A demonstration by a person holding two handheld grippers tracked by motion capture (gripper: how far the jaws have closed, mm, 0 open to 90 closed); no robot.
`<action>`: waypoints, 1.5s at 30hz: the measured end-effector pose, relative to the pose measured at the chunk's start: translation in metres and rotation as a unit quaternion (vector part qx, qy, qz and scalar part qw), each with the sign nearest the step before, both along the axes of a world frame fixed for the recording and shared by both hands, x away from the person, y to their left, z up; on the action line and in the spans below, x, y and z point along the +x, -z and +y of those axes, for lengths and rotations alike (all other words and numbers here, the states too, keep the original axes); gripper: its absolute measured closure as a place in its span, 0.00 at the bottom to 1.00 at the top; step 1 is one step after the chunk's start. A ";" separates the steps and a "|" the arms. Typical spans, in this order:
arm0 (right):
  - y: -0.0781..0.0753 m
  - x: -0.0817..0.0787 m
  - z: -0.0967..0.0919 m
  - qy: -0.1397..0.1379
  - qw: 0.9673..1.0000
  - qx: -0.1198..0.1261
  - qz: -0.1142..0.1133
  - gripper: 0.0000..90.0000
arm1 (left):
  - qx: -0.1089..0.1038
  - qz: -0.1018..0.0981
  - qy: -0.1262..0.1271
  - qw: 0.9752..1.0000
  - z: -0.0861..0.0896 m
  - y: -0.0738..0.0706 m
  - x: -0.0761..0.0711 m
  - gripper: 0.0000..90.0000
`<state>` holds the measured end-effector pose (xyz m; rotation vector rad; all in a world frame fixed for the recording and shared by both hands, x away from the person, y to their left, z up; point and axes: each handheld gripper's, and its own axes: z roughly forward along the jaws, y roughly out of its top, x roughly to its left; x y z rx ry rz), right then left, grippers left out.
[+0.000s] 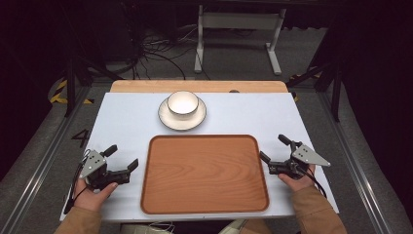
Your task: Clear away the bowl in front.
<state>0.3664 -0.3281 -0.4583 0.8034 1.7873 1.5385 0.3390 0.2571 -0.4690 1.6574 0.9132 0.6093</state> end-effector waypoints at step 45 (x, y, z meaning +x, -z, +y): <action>-0.001 0.002 0.000 0.006 1.000 0.004 0.014 0.01 | -0.017 0.000 -0.010 1.000 -0.001 -0.073 -0.015 0.10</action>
